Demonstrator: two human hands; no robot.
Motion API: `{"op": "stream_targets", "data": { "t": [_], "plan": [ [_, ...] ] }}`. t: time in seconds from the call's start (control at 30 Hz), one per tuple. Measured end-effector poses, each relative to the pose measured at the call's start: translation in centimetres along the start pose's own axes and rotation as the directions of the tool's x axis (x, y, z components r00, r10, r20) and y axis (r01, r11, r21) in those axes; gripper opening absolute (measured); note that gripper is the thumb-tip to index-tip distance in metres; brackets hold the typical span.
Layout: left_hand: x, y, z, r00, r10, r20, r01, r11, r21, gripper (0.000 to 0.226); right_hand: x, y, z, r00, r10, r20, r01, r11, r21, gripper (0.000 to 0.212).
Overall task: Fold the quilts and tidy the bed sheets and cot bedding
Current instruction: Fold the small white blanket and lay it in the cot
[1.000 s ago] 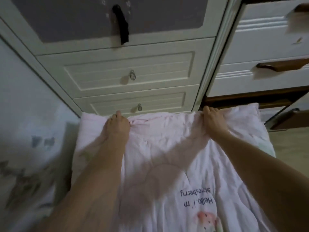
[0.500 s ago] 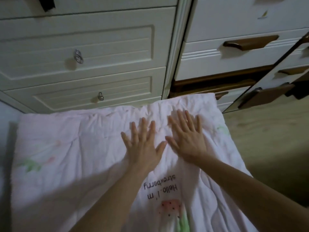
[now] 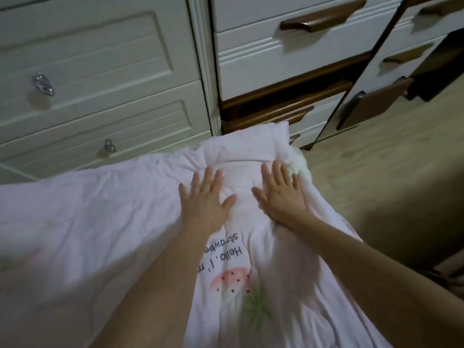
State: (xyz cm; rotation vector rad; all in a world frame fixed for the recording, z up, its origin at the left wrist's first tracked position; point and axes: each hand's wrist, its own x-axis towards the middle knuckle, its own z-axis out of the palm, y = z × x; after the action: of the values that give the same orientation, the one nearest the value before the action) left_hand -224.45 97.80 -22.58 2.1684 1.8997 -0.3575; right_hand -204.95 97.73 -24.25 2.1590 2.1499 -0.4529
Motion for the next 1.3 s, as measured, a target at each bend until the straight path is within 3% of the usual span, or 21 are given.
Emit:
{"op": "stream_targets", "data": {
  "t": [0.03,0.1,0.17,0.27,0.37,0.47,0.53,0.67,0.77,0.83,0.87,0.97,1.1,1.2,1.3],
  "plan": [
    [0.2,0.4,-0.9,0.995,-0.023,0.093,0.022,1.0,0.013,0.072,-0.2,0.1,-0.7,0.993,-0.011,0.118,0.007,0.999,0.035,0.068],
    [-0.4,2.5,-4.0,0.984,-0.065,0.166,0.063,0.998,0.015,0.061,-1.2,0.2,-3.0,0.983,-0.023,0.18,0.003,0.994,0.111,0.063],
    [-1.9,5.9,-7.7,0.988,0.046,0.15,-0.061,0.993,0.097,0.036,-3.6,0.8,-6.1,0.992,0.012,0.126,-0.044,0.966,0.255,0.052],
    [-6.7,11.2,-12.5,0.95,0.241,0.2,-0.28,0.939,0.2,0.026,-11.2,3.7,-10.5,0.99,0.06,0.129,-0.095,0.954,0.285,0.042],
    [-12.6,16.5,-16.1,0.875,0.4,0.274,-0.466,0.849,0.249,0.021,-22.1,9.5,-13.4,0.958,0.249,0.144,-0.282,0.907,0.311,0.029],
    [-18.6,24.4,-18.6,0.76,0.563,0.324,-0.646,0.712,0.277,0.016,-35.6,16.2,-16.1,0.859,0.489,0.151,-0.51,0.793,0.333,0.017],
    [-22.6,30.5,-19.5,0.673,0.656,0.342,-0.74,0.602,0.3,0.015,-43.8,19.6,-17.8,0.761,0.64,0.106,-0.629,0.686,0.366,0.02],
    [-35.9,46.1,-19.2,0.388,0.827,0.408,-0.9,0.244,0.362,0.029,-62.8,25.1,-18.9,0.423,0.906,0.014,-0.788,0.36,0.499,0.022],
    [-46.3,54.8,-17.7,0.153,0.886,0.437,-0.914,-0.042,0.404,0.024,-74.5,26.9,-17.6,0.196,0.98,0.023,-0.811,0.149,0.566,0.023],
    [-52.5,59.3,-16.0,0.016,0.889,0.457,-0.909,-0.177,0.378,0.024,-81.0,27.7,-15.8,0.063,0.997,0.05,-0.795,0.02,0.606,0.022],
    [-57.9,62.8,-14.0,-0.083,0.876,0.475,-0.887,-0.282,0.365,0.026,-86.3,28.0,-14.4,-0.049,0.996,0.073,-0.777,-0.083,0.624,0.022],
    [-69.7,68.9,-10.0,-0.28,0.819,0.502,-0.816,-0.478,0.326,0.029,-96.8,28.3,-11.3,-0.252,0.959,0.132,-0.701,-0.275,0.658,0.021],
    [-87.2,72.5,-2.9,-0.546,0.585,0.6,-0.647,-0.749,0.143,0.028,-110.6,24.7,-6.2,-0.553,0.792,0.258,-0.53,-0.573,0.625,0.022],
    [-96.1,72.6,3.3,-0.67,0.421,0.611,-0.503,-0.863,0.044,0.029,-116.9,20.9,-1.5,-0.681,0.642,0.351,-0.382,-0.721,0.578,0.021],
    [-101.5,71.4,10.2,-0.727,0.279,0.627,-0.365,-0.931,-0.009,0.039,-119.5,17.1,4.0,-0.76,0.489,0.427,-0.225,-0.815,0.534,0.018]
  ]
}}
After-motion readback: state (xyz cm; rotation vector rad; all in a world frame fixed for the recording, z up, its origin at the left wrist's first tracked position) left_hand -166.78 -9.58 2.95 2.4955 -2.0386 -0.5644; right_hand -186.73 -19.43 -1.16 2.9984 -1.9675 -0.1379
